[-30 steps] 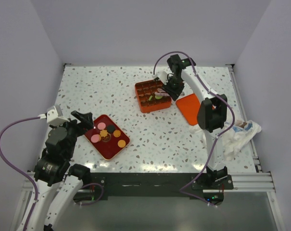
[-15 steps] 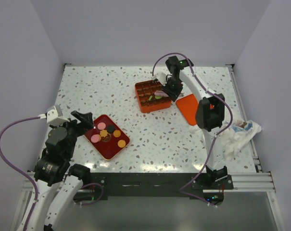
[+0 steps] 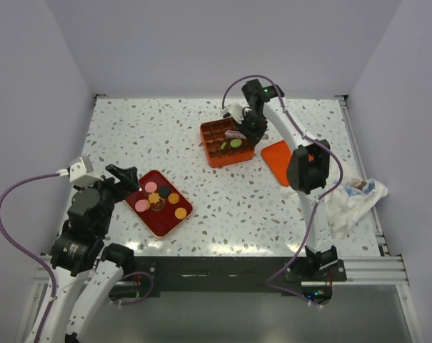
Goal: Pack the cookies
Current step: Place the fake cookies in the packing box.
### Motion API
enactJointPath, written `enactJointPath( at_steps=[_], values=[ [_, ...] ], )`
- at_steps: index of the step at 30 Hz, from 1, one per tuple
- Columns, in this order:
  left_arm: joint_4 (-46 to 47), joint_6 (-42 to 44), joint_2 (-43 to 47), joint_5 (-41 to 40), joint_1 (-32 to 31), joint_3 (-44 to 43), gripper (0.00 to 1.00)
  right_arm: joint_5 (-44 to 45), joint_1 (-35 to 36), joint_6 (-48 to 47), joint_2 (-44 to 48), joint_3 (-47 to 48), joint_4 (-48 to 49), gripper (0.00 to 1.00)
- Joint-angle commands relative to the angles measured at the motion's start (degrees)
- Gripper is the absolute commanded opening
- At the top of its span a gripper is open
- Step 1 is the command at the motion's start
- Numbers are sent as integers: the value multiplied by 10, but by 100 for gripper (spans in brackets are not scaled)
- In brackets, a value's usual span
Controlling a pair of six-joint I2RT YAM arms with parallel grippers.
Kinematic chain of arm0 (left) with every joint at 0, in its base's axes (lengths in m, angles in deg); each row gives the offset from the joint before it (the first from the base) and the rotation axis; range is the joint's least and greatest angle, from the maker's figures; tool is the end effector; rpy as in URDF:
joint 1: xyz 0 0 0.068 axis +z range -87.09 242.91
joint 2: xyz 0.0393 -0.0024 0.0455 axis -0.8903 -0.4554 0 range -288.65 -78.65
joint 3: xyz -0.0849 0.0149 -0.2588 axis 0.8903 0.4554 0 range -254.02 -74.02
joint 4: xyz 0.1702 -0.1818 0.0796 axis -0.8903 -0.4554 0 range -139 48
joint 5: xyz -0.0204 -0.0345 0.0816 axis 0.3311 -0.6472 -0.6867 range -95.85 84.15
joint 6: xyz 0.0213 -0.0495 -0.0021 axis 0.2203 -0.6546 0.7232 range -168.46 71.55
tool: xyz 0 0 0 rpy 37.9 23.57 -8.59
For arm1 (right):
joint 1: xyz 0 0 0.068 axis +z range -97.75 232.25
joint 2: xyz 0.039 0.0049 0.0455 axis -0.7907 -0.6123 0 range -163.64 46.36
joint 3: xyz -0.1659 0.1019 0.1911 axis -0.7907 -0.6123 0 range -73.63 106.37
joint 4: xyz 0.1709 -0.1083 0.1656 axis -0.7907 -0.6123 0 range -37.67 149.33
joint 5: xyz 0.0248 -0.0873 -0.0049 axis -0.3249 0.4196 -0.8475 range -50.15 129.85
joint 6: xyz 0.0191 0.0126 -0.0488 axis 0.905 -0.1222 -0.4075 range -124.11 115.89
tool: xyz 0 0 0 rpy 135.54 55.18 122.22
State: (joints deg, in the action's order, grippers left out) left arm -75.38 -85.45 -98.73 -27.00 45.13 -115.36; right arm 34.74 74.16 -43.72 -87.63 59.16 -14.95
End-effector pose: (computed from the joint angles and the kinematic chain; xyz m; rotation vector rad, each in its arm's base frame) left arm 0.0834 -0.0133 0.3263 -0.5563 1.6930 -0.3629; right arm 0.4415 0.1810 0.2523 -1.4853 2.4637 0.0702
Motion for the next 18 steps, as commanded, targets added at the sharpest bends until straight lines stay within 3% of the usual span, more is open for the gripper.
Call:
enactJointPath(
  at_steps=[1,18],
  values=[
    [26,-7,-5,4,-2,-2,88,-9,2,12,15,38,-3,22],
    [31,-11,-2,9,-2,10,88,-59,-48,16,162,-149,16,31]
  ],
)
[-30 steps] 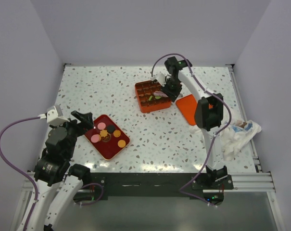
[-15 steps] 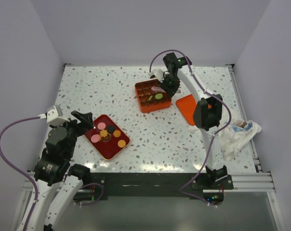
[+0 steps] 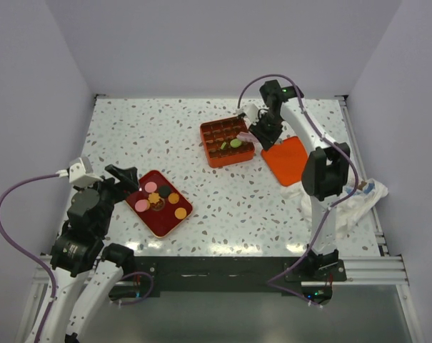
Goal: Pack the cookies
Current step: Place the fake cookies in the packing box.
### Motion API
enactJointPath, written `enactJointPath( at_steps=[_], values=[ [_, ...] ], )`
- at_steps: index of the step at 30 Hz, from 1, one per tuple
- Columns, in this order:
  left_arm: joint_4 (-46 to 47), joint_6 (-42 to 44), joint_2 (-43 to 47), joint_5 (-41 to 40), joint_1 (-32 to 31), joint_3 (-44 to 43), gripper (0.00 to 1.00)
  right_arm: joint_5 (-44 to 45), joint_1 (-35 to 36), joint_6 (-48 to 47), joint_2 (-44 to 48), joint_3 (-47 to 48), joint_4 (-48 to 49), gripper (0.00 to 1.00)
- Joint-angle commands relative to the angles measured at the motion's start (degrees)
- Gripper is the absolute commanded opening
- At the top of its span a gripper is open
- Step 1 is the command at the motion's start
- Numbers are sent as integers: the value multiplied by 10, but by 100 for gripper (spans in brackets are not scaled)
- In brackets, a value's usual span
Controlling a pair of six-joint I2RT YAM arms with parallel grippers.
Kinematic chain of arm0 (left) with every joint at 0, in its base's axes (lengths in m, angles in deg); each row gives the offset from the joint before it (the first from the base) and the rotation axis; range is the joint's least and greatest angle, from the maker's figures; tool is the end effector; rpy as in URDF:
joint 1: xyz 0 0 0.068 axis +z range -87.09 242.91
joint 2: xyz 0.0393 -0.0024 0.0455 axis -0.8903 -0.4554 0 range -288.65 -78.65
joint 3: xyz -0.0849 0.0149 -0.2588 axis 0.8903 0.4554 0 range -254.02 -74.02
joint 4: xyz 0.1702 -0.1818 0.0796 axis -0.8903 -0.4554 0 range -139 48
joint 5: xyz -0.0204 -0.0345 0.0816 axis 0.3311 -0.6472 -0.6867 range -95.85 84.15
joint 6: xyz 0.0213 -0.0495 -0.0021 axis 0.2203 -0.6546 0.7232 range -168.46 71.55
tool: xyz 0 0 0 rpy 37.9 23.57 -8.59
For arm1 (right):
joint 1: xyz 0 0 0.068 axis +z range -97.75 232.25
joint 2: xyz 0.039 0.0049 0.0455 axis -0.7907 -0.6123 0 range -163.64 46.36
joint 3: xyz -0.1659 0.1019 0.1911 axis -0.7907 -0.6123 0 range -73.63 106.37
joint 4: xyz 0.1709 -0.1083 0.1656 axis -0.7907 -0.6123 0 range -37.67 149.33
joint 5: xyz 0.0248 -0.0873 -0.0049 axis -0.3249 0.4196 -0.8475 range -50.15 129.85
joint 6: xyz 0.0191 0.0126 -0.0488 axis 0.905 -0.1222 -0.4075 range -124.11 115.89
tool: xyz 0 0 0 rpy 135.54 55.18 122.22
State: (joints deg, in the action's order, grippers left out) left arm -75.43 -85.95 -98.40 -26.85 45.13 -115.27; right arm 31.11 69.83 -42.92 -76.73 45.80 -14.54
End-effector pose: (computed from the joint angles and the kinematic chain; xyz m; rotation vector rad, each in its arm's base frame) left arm 0.0824 -0.0130 0.3261 -0.5620 1.6889 -0.3730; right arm 0.4142 0.1369 0.2723 -1.3894 2.5407 0.1590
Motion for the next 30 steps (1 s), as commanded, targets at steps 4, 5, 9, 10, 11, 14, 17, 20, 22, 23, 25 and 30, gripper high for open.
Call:
enactJointPath(
  at_steps=[4,5,9,10,11,14,17,20,22,23,25,30],
  values=[
    [30,-2,-6,8,-2,6,88,-17,-7,12,55,-35,19,36],
    [29,-3,-6,8,-2,5,88,-14,-7,12,54,-40,19,37],
    [22,-6,2,5,-2,5,88,-9,-9,10,47,-56,21,41],
    [21,-6,2,4,-2,6,88,-7,-9,11,44,-56,22,41],
    [21,-7,4,3,-2,6,88,-4,-9,11,43,-55,22,41],
    [18,-9,6,3,-2,6,88,0,-9,9,36,-50,22,41],
    [19,-9,6,3,-2,6,88,0,-9,9,27,-44,22,40],
    [20,-8,4,3,-1,5,88,-1,-8,8,13,-32,20,37],
    [19,-7,2,3,-2,3,88,-2,-9,7,7,-20,17,35],
    [20,-7,2,3,-2,2,88,-2,-9,7,4,-18,16,35],
    [19,-6,1,3,-2,1,88,-2,-9,7,-3,-9,17,33],
    [21,-6,-4,3,-1,1,88,-4,-8,7,-15,8,14,31]
  ],
)
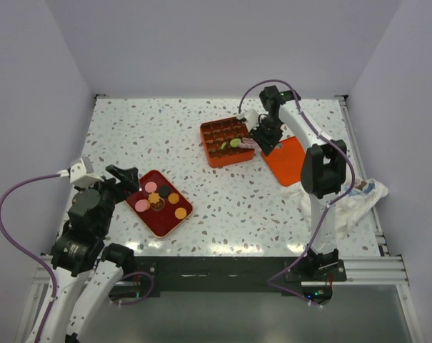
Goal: Pack the cookies
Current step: Place the fake cookies in the packing box.
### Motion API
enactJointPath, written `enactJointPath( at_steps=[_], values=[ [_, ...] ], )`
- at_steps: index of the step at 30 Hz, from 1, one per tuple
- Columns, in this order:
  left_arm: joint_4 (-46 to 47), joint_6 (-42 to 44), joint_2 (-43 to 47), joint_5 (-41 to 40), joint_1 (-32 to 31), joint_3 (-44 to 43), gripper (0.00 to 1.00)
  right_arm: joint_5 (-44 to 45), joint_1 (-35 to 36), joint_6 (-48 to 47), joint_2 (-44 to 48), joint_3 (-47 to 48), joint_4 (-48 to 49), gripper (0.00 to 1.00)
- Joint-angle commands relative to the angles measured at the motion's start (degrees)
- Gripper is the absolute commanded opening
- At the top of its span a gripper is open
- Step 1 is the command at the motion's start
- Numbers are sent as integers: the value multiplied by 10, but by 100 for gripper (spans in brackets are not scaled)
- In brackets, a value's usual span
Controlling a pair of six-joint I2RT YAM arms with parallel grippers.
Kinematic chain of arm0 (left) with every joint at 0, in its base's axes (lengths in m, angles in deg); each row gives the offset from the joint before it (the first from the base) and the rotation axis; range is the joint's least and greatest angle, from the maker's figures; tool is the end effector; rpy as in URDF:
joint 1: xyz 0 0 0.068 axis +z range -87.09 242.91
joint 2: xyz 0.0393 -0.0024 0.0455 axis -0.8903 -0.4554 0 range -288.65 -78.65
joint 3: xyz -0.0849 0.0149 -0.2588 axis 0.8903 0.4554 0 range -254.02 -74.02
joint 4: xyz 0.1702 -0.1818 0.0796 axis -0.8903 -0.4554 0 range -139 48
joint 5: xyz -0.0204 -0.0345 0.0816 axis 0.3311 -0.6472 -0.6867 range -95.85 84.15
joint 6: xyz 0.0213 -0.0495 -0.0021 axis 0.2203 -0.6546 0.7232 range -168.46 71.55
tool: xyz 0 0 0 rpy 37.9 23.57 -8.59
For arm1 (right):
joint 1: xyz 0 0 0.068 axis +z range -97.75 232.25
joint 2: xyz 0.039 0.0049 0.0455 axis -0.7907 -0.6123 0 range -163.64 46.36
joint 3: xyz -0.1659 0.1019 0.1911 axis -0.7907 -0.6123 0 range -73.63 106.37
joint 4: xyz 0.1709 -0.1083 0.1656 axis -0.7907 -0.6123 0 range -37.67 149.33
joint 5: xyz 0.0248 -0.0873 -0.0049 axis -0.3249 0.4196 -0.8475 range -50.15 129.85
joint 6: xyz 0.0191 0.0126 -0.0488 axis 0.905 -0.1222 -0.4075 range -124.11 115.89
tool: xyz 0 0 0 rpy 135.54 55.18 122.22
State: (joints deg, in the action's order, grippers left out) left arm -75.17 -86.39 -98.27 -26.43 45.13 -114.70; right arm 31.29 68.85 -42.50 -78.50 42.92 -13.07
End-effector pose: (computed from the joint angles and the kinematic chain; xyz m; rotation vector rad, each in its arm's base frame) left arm 0.0832 -0.0136 0.3236 -0.5640 1.6928 -0.3833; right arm 0.4199 0.1308 0.2463 -1.3776 2.6081 0.1712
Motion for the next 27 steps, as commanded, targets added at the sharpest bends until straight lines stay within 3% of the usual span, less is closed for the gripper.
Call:
enactJointPath(
  at_steps=[1,20,24,27],
  values=[
    [21,-1,-4,-1,-2,-4,88,-7,2,3,3,38,-1,31],
    [22,1,-9,0,-2,-3,88,-20,11,8,-8,82,-7,30],
    [23,-1,-7,0,-2,2,88,-104,25,-36,25,93,-40,30],
    [29,-1,-12,7,-2,9,88,-190,61,-100,65,22,-42,30]
  ],
)
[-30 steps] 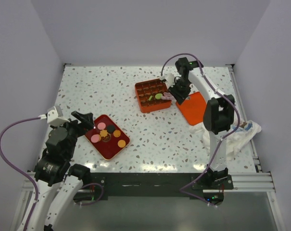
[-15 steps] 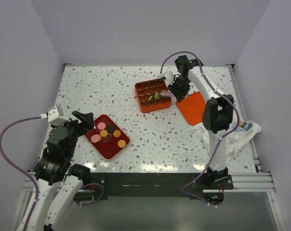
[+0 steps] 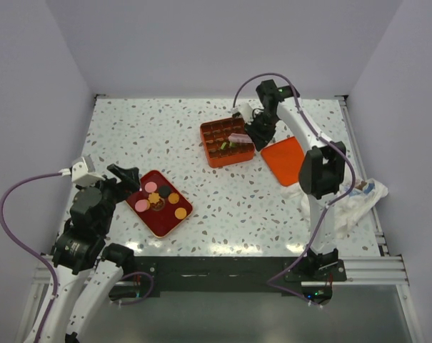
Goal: Pack the cookies
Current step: Place the fake cookies in the packing box, then pick up the fake cookies from the plate.
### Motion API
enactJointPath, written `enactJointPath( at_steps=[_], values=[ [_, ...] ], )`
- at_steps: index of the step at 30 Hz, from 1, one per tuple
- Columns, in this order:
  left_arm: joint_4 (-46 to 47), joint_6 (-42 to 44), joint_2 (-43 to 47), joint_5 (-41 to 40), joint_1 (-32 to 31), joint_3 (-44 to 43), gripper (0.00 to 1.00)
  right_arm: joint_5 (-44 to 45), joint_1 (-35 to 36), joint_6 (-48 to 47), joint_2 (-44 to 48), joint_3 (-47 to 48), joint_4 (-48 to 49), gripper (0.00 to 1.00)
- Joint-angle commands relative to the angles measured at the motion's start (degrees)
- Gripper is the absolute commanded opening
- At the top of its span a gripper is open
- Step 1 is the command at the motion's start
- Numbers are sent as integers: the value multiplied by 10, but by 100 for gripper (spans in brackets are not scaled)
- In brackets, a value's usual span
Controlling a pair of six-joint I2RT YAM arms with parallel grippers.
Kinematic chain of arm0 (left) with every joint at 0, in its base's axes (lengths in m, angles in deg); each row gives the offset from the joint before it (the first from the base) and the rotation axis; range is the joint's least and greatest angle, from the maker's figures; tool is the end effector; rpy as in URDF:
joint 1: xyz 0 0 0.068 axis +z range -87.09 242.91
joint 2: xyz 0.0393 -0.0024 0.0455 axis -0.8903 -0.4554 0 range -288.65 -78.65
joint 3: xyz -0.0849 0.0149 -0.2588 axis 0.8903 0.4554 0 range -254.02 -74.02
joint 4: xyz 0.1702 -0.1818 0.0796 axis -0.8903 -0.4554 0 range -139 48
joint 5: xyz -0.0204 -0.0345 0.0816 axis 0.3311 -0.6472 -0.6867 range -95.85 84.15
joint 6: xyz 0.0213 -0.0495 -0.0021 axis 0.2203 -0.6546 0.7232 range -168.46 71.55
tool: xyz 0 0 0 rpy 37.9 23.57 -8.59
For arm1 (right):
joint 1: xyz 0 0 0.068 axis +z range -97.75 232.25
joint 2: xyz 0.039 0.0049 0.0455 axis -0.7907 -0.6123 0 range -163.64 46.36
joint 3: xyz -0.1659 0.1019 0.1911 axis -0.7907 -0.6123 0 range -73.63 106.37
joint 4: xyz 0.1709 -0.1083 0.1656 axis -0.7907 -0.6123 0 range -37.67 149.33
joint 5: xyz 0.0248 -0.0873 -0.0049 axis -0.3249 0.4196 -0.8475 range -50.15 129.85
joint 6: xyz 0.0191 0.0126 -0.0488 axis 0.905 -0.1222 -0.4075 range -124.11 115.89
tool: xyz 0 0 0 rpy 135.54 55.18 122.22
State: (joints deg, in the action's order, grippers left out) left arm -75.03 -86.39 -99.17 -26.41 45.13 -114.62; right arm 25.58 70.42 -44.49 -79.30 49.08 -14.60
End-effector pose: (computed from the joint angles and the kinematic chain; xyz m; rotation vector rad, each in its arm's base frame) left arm 0.0866 -0.0146 0.3224 -0.5644 1.7068 -0.3766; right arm 0.4214 0.1476 0.2696 -1.4324 2.4711 0.2873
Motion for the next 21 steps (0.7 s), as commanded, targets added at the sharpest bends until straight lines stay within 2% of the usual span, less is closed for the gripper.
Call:
enactJointPath(
  at_steps=[1,2,5,8,17,21],
  values=[
    [28,-3,-4,10,-2,8,88,-144,62,-97,111,-72,-15,30],
    [28,-3,-8,10,-2,8,88,-148,103,-117,131,-139,-3,31],
    [24,-3,-7,10,-2,5,88,-154,192,-177,197,-249,64,33],
    [12,-6,-1,5,-2,1,88,-114,269,-184,202,-280,133,35],
    [-29,-24,39,-14,-2,2,88,4,364,-74,54,-125,186,36],
    [-47,-24,49,-24,-2,-4,88,31,375,-29,6,-92,204,38]
  ],
)
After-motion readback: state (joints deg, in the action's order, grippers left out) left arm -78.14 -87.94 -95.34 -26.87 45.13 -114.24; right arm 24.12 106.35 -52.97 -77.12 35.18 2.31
